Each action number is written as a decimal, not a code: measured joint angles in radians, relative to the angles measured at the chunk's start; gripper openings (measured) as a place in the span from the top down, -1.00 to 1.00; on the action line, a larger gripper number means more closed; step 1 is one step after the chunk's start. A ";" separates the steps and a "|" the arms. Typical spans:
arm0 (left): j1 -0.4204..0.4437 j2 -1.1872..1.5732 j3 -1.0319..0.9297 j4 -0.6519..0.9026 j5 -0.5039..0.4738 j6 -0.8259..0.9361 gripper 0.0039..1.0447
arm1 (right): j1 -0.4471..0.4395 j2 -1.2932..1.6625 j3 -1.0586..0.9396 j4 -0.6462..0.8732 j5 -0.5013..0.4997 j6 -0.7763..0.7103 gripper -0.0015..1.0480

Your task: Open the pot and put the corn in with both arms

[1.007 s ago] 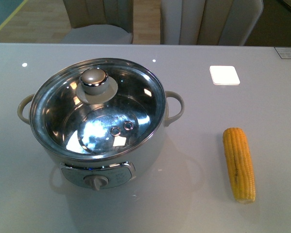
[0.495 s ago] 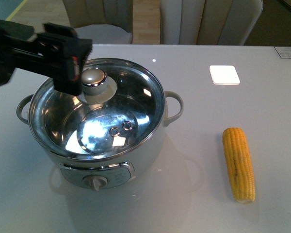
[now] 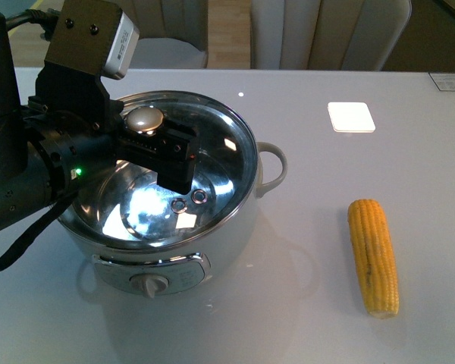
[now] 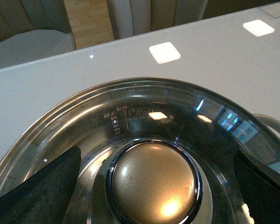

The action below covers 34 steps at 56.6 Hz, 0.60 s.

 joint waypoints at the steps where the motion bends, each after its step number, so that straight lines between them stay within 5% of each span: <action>1: 0.000 0.002 0.001 0.000 0.000 0.000 -0.87 | 0.000 0.000 0.000 0.000 0.000 0.000 -0.83; 23: -0.009 0.048 0.022 0.002 0.002 0.001 -0.85 | 0.000 0.000 0.000 0.000 0.000 0.000 -0.83; 34: -0.011 0.049 0.028 0.003 -0.003 0.000 -0.27 | 0.000 0.000 0.000 0.000 0.000 0.000 -0.83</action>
